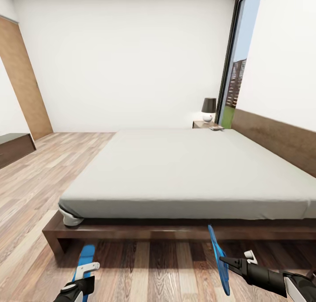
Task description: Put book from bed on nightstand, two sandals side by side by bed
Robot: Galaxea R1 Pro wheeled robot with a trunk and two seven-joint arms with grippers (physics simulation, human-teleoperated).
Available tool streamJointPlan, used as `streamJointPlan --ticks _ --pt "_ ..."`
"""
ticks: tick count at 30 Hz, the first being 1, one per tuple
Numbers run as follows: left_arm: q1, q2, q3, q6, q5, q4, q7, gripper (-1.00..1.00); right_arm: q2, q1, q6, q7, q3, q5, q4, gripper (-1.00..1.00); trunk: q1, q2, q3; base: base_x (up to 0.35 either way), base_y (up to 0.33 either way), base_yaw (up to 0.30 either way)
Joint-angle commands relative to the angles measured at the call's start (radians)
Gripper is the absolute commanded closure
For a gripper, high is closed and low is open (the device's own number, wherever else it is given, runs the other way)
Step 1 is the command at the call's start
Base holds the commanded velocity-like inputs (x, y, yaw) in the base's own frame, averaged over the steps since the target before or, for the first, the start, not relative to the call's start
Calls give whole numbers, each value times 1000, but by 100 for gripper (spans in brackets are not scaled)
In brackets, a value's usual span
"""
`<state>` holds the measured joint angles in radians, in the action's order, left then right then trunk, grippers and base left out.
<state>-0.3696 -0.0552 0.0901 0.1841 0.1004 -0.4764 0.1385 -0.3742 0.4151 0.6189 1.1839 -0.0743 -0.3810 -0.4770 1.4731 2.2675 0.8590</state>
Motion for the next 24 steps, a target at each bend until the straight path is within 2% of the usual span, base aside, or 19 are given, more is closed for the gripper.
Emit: streamJointPlan --ticks 1,24 --pt "0 0 -1 5 10 -2 4 100 0 1 10 1 -1 -6 0 100 4 8 4 0 0 0" --pt "0 3 -2 5 12 -2 3 100 0 1 10 0 -1 -6 0 100 92 169 76 0 0 0"
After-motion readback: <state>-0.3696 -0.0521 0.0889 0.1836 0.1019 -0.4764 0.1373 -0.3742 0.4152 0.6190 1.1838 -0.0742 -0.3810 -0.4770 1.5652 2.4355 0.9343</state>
